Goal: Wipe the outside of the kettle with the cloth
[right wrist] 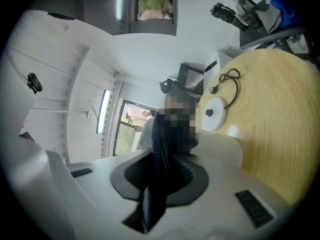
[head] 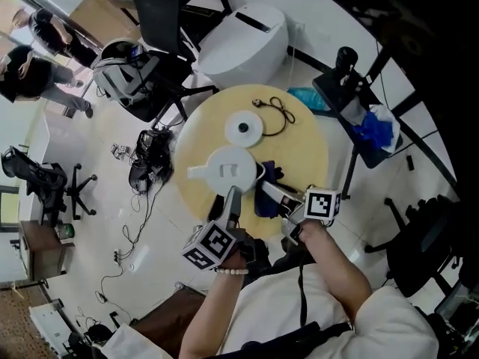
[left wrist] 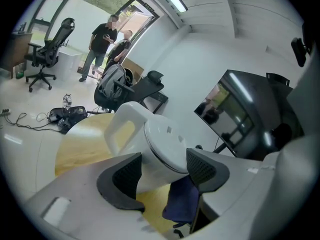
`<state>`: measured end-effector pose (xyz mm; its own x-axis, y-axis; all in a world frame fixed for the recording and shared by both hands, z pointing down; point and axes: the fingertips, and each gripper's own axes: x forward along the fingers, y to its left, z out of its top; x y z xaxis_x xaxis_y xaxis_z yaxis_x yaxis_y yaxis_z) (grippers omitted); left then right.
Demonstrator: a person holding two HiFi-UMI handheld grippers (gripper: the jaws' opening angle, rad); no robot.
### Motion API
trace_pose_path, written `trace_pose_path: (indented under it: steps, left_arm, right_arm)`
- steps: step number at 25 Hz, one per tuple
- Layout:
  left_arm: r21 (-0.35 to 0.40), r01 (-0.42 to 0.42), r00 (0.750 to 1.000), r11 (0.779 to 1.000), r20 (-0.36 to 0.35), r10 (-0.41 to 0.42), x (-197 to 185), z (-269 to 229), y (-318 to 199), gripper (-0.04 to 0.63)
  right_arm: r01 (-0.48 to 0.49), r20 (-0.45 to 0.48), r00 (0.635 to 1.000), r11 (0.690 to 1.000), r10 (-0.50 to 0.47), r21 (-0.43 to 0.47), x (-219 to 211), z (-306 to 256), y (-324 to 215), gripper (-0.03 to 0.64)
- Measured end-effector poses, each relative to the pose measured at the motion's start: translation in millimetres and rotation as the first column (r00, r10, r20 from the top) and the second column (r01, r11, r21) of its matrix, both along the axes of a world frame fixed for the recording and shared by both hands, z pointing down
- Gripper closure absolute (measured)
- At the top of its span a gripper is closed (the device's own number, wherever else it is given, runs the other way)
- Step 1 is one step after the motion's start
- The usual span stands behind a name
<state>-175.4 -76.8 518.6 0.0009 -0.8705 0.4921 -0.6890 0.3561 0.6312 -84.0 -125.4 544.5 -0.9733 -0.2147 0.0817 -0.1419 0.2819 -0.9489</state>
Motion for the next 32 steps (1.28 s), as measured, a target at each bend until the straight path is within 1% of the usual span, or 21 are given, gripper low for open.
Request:
trace_pose_path:
  steps: [3, 5, 7, 8, 9, 10, 11, 12, 13, 14, 15, 16, 17, 18, 22, 24, 25, 27, 28, 29, 32]
  left_arm:
    - [0.005, -0.017, 1.000, 1.000, -0.006, 0.018, 0.9, 1.5, -1.0, 0.314]
    - [0.012, -0.045, 0.999, 0.999, 0.003, 0.045, 0.1, -1.0, 0.4, 0.313]
    - [0.046, -0.061, 0.996, 0.997, 0.061, 0.058, -10.7, -11.4, 8.0, 0.305]
    - [0.069, -0.061, 0.992, 0.996, 0.114, 0.053, -22.0, -16.8, 14.5, 0.305]
    - [0.080, -0.059, 0.982, 0.995, 0.183, 0.044, -37.3, -19.1, 21.8, 0.305]
    - [0.074, -0.061, 0.963, 0.995, 0.267, 0.039, -55.0, -17.0, 28.6, 0.305]
    - [0.052, -0.071, 0.932, 0.996, 0.358, 0.048, -72.8, -11.1, 33.3, 0.305]
    - [0.019, -0.093, 0.890, 0.995, 0.450, 0.075, -88.2, -3.4, 34.6, 0.305]
    - [-0.018, -0.124, 0.838, 0.992, 0.534, 0.115, -99.8, 4.5, 32.1, 0.305]
    - [-0.055, -0.158, 0.784, 0.986, 0.601, 0.159, -107.5, 11.9, 26.6, 0.305]
    - [-0.084, -0.189, 0.737, 0.978, 0.646, 0.198, -112.2, 18.5, 19.0, 0.305]
    - [-0.102, -0.217, 0.704, 0.971, 0.672, 0.228, -115.0, 24.6, 10.5, 0.305]
    - [-0.110, -0.241, 0.685, 0.964, 0.684, 0.250, -116.7, 30.6, 2.0, 0.305]
    - [-0.113, -0.262, 0.675, 0.959, 0.689, 0.265, -117.6, 36.3, -5.9, 0.304]
    - [-0.122, -0.328, 0.649, 0.937, 0.691, 0.317, -119.9, 52.1, -27.9, 0.305]
    - [-0.136, -0.349, 0.621, 0.927, 0.707, 0.338, -118.2, 53.8, -35.0, 0.312]
    - [-0.148, -0.354, 0.603, 0.923, 0.718, 0.346, -117.6, 54.2, -37.5, 0.330]
    - [-0.163, -0.358, 0.578, 0.919, 0.735, 0.355, -118.2, 54.4, -39.7, 0.404]
    - [-0.166, -0.359, 0.573, 0.919, 0.738, 0.357, -118.7, 54.4, -39.7, 0.435]
    - [-0.166, -0.358, 0.571, 0.919, 0.740, 0.356, -119.1, 54.4, -39.3, 0.445]
    - [-0.167, -0.361, 0.565, 0.918, 0.743, 0.357, -119.3, 53.7, -38.0, 0.450]
  right_arm:
    - [-0.014, 0.017, 1.000, 1.000, 0.014, 0.004, 2.7, -18.5, 5.7, 0.552]
    - [-0.034, 0.004, 0.999, 0.999, 0.034, -0.005, 6.3, -17.6, 6.0, 0.552]
    - [-0.072, -0.017, 0.997, 0.996, 0.071, -0.048, 14.4, -10.2, 6.8, 0.552]
    - [-0.089, -0.016, 0.996, 0.994, 0.089, -0.065, 18.9, -10.4, 7.4, 0.552]
    - [-0.103, -0.015, 0.995, 0.992, 0.102, -0.066, 23.2, -12.9, 7.7, 0.552]
    - [-0.112, -0.019, 0.994, 0.992, 0.111, -0.054, 26.8, -16.5, 8.1, 0.552]
    - [-0.117, -0.026, 0.993, 0.992, 0.117, -0.038, 29.6, -19.7, 8.9, 0.552]
    - [-0.121, -0.036, 0.992, 0.992, 0.120, -0.023, 31.7, -22.2, 10.2, 0.552]
    - [-0.122, -0.045, 0.992, 0.992, 0.122, -0.008, 33.0, -24.6, 11.3, 0.552]
    - [-0.121, -0.051, 0.991, 0.993, 0.122, 0.008, 33.4, -27.1, 11.8, 0.552]
    - [-0.120, -0.057, 0.991, 0.992, 0.121, 0.024, 33.1, -29.1, 11.7, 0.552]
    - [-0.120, -0.063, 0.990, 0.992, 0.122, 0.034, 32.2, -29.9, 11.7, 0.552]
    - [-0.121, -0.068, 0.990, 0.992, 0.123, 0.038, 30.4, -29.7, 12.1, 0.552]
    - [-0.120, -0.069, 0.990, 0.992, 0.123, 0.038, 27.2, -29.1, 13.3, 0.552]
    - [-0.105, -0.079, 0.991, 0.994, 0.108, 0.042, 7.4, -27.7, 20.0, 0.552]
    - [-0.111, -0.088, 0.990, 0.993, 0.114, 0.041, 3.9, -27.5, 20.2, 0.552]
    - [-0.116, -0.087, 0.989, 0.992, 0.120, 0.042, 3.4, -28.4, 19.8, 0.552]
    - [-0.131, -0.077, 0.988, 0.990, 0.134, 0.043, 2.7, -31.9, 19.1, 0.552]
    - [-0.141, -0.071, 0.987, 0.989, 0.144, 0.046, 3.2, -35.1, 18.8, 0.552]
    - [-0.154, -0.062, 0.986, 0.987, 0.157, 0.051, 3.9, -39.9, 18.3, 0.552]
    - [-0.178, -0.019, 0.983, 0.979, 0.181, 0.105, -0.7, -62.0, 14.5, 0.552]
